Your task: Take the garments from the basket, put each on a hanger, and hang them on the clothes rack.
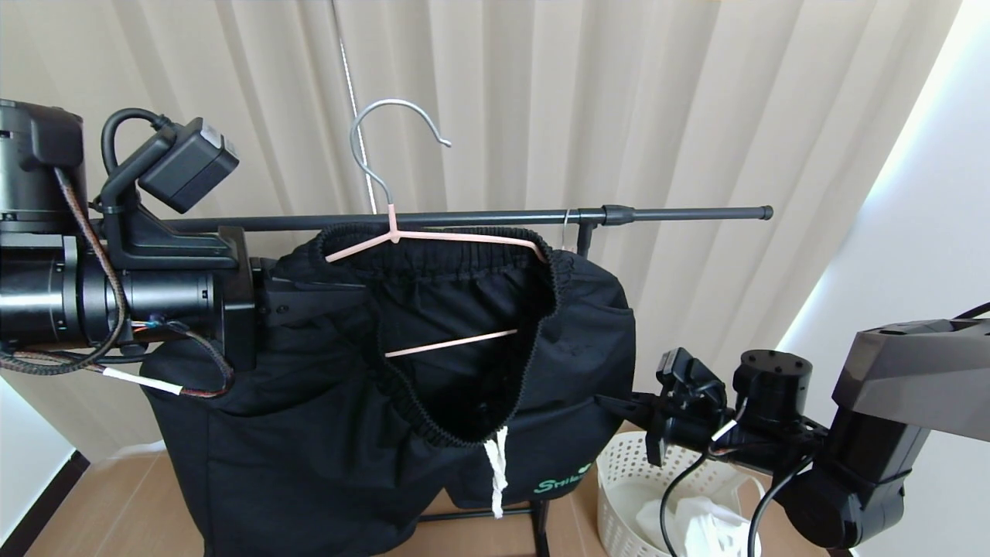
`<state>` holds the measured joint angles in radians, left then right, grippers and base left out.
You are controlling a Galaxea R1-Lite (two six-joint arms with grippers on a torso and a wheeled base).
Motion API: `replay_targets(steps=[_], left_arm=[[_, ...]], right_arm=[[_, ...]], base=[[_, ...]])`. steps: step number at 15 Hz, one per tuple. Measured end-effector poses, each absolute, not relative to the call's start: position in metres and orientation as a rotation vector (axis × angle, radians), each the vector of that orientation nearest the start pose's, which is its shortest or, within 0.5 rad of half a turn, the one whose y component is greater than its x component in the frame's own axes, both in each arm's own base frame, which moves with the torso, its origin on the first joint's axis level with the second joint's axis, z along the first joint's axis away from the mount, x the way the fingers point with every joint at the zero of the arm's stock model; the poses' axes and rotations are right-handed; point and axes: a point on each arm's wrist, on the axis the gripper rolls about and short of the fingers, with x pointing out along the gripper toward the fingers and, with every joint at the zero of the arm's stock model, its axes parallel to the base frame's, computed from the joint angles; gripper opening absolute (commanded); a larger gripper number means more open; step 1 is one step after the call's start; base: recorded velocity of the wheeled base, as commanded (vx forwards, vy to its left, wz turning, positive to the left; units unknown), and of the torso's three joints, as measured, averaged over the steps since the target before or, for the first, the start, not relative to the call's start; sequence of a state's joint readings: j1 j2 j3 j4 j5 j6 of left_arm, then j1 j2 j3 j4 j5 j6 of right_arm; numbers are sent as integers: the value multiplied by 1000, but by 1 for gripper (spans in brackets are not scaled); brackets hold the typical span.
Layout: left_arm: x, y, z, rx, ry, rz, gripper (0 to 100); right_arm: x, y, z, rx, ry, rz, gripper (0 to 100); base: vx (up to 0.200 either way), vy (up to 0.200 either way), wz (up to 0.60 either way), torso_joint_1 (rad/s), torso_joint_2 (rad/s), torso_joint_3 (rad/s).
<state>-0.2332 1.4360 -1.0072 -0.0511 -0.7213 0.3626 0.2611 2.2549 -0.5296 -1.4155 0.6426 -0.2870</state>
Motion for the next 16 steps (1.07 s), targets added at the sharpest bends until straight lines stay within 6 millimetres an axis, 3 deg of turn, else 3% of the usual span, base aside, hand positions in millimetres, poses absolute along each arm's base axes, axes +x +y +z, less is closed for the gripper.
replay_targets(steps=[16], left_arm=[[233, -66, 251, 228, 212, -979, 0]], right_arm=[[319, 100, 10, -209, 219, 895, 0]], base=[[0, 0, 0, 0, 0, 0]])
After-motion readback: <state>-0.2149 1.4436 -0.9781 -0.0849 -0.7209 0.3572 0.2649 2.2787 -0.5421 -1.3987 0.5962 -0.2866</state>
